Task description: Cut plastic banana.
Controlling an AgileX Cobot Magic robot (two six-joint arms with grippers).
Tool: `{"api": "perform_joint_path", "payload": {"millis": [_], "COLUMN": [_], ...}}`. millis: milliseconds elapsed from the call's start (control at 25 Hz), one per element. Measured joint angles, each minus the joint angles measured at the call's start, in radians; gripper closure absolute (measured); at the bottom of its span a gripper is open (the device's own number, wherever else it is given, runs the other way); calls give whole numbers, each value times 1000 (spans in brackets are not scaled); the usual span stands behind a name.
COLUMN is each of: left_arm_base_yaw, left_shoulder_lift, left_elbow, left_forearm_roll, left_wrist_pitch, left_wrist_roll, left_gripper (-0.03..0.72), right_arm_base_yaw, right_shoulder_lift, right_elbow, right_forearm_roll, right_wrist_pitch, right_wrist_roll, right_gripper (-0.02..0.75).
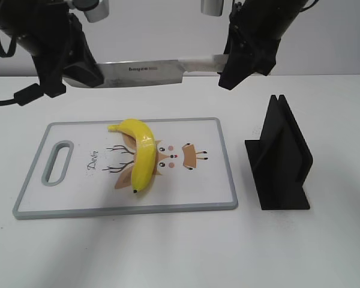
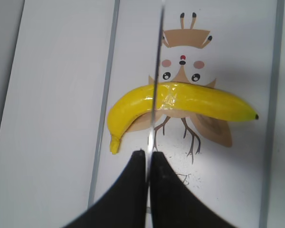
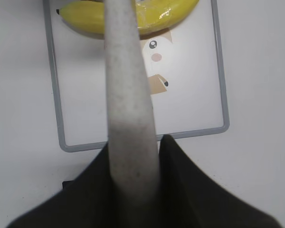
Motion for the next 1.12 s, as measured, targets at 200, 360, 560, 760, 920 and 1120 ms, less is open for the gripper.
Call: {"api": "perform_joint_path", "payload": {"millis": [200, 360, 560, 760, 920, 1120], "left_arm_base_yaw": [0, 0, 0, 4, 55, 198], "left_shoulder_lift": [0, 0, 0, 0, -1, -2], "left_elbow": [-1, -44, -168, -293, -362, -372], "left_forearm_roll": [-13, -19, 86, 367, 455, 392], "left_wrist_pitch": [-8, -2, -1, 50, 196, 312], "left_wrist_roll": [-4, -83, -281, -695, -1001, -1156], "left_gripper": [546, 190, 55, 90, 94, 101], "right_arm_base_yaw": [0, 0, -3, -3, -3, -3], "right_shoulder_lift": [0, 0, -2, -35, -77, -108], "right_elbow": [0, 0, 0, 0, 0, 0], "right_forearm_roll": [4, 5, -10, -32, -85, -195], "right_wrist_pitch": [5, -5, -18, -4, 13, 19], "right_wrist_roll": [3, 25, 39, 210, 428, 665], "right_gripper": [550, 568, 568, 568, 568, 568]}}
